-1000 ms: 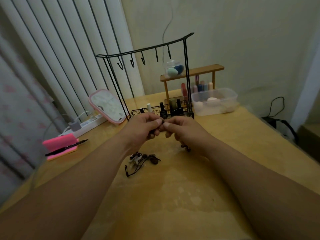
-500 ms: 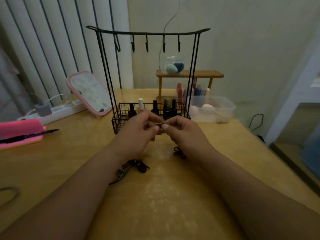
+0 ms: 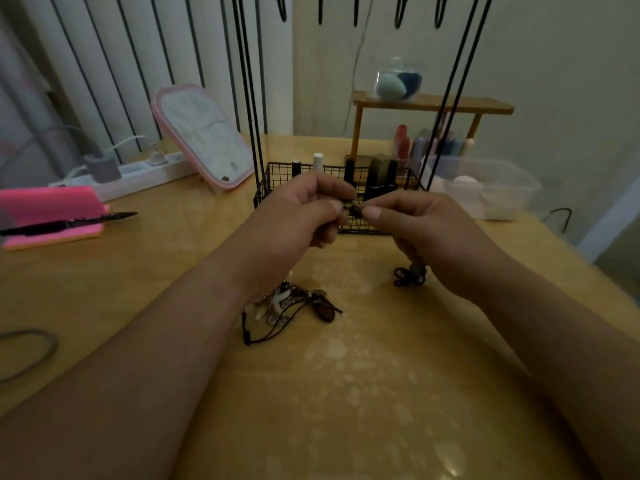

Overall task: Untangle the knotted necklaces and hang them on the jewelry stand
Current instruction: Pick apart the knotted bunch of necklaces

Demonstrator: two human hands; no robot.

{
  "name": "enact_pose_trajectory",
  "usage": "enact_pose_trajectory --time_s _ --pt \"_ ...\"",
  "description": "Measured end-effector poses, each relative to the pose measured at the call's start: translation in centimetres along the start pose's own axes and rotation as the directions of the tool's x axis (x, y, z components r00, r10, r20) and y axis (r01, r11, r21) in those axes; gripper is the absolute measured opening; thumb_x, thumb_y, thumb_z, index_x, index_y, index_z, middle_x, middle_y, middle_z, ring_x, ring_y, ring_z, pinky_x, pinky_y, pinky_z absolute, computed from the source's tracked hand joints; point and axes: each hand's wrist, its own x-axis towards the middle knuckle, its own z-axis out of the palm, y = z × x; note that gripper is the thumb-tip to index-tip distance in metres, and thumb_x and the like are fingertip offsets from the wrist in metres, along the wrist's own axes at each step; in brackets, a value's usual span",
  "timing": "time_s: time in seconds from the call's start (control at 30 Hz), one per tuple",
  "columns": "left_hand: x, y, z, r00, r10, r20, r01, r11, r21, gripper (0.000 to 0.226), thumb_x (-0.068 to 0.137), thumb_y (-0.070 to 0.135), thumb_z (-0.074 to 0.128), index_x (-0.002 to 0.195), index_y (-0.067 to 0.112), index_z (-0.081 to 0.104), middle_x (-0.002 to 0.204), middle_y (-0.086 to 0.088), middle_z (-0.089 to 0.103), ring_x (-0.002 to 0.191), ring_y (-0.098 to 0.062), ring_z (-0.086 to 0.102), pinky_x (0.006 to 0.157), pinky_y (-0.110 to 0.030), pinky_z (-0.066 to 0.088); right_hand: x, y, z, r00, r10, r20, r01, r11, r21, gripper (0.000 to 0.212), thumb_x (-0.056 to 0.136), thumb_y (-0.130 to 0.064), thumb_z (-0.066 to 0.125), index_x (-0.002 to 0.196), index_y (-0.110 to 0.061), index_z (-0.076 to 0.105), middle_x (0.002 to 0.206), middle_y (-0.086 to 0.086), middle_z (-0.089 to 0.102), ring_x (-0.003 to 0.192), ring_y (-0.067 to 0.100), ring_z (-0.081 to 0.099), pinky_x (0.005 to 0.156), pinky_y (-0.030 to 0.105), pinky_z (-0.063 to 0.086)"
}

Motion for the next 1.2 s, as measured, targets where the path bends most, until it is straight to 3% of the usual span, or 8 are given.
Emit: enact_pose_trajectory --time_s 0.13,0.3,0.43,0.63,0.87,1.0,1.13,1.2 --pt "-0.2 0.0 0.2 1.000 0.019 0.005 -0.019 0.999 0.031 0.021 0.103 0.009 0.056 0.114 0.020 0.070 0.084 0.002 0.066 0.075 -0.015 0.058 0.072 -0.035 0.046 -0.1 0.2 -0.1 0.998 -0.047 -0.038 0.047 0.999 -0.017 0.013 0.098 -0.025 0.069 0.104 -0.018 0.077 0.054 -0.016 0.054 0.048 0.001 0.042 0.048 0.013 0.035" --pt "-0.3 0.1 0.1 0.999 0.034 -0.011 -0.033 0.997 0.073 0.019 0.101 0.011 0.060 0.110 0.021 0.073 0.087 0.000 0.065 0.078 -0.016 0.060 0.075 -0.037 0.048 -0.6 0.4 -0.5 0.998 -0.015 -0.066 0.020 0.996 0.081 0.016 0.102 -0.026 0.062 0.101 -0.016 0.075 0.058 0.001 0.041 0.050 0.014 0.032 0.050 0.032 0.025" --pt "-0.9 0.5 0.8 0.997 0.071 0.034 -0.077 0.972 0.223 0.014 0.101 0.025 0.064 0.113 0.029 0.072 0.101 0.007 0.071 0.085 -0.010 0.066 0.077 -0.025 0.053 -0.8 0.3 -0.3 0.999 -0.020 -0.045 0.024 0.996 0.082 0.018 0.104 -0.027 0.060 0.102 -0.015 0.073 0.060 0.003 0.040 0.051 0.016 0.032 0.050 0.034 0.024" --pt "-1.1 0.7 1.2 0.991 0.111 0.069 -0.128 0.943 0.308 0.013 0.103 0.027 0.061 0.101 0.022 0.073 0.096 0.003 0.074 0.084 -0.010 0.068 0.076 -0.022 0.051 -0.8 0.1 -0.3 0.991 -0.128 -0.041 0.120 0.981 -0.154 0.016 0.104 -0.029 0.060 0.104 -0.018 0.072 0.061 -0.022 0.060 0.057 -0.006 0.054 0.053 0.006 0.038" --pt "-1.1 0.7 0.8 0.979 0.118 0.164 -0.179 0.882 0.436 0.003 0.099 0.025 0.069 0.099 0.023 0.070 0.087 0.008 0.073 0.079 -0.009 0.068 0.074 -0.023 0.055 -1.2 -0.4 -0.4 0.992 -0.125 0.022 0.124 0.924 -0.361 0.010 0.102 -0.033 0.062 0.098 -0.030 0.071 0.089 -0.009 0.069 0.083 -0.001 0.062 0.067 0.006 0.044" --pt "-1.2 0.6 0.9 0.971 0.150 0.186 -0.227 0.821 0.523 0.008 0.096 0.029 0.073 0.093 0.029 0.065 0.081 0.010 0.067 0.074 -0.003 0.062 0.069 -0.023 0.050 -1.2 -0.4 -0.4 0.994 -0.078 0.070 0.100 0.907 -0.410 0.013 0.102 -0.035 0.062 0.095 -0.028 0.071 0.078 -0.010 0.062 0.068 -0.004 0.055 0.057 0.008 0.041" --pt "-1.5 0.7 1.2 0.963 0.174 0.205 -0.261 0.793 0.551 0.008 0.096 0.027 0.073 0.097 0.029 0.065 0.085 0.018 0.069 0.079 -0.001 0.065 0.069 -0.017 0.049 -1.4 -0.5 -0.6 0.995 -0.028 0.098 0.064 0.922 -0.382 0.016 0.103 -0.036 0.062 0.094 -0.027 0.072 0.072 -0.011 0.062 0.065 -0.002 0.054 0.062 0.021 0.043" --pt "-1.5 0.8 1.4 0.963 0.187 0.192 -0.264 0.791 0.553 0.006 0.097 0.026 0.071 0.095 0.026 0.065 0.081 0.017 0.069 0.076 -0.004 0.067 0.067 -0.015 0.050 -1.4 -0.6 -0.8 0.996 0.000 0.091 0.029 0.948 -0.318 0.018 0.104 -0.035 0.060 0.096 -0.025 0.072 0.062 -0.019 0.061 0.058 -0.007 0.054 0.060 0.019 0.038"
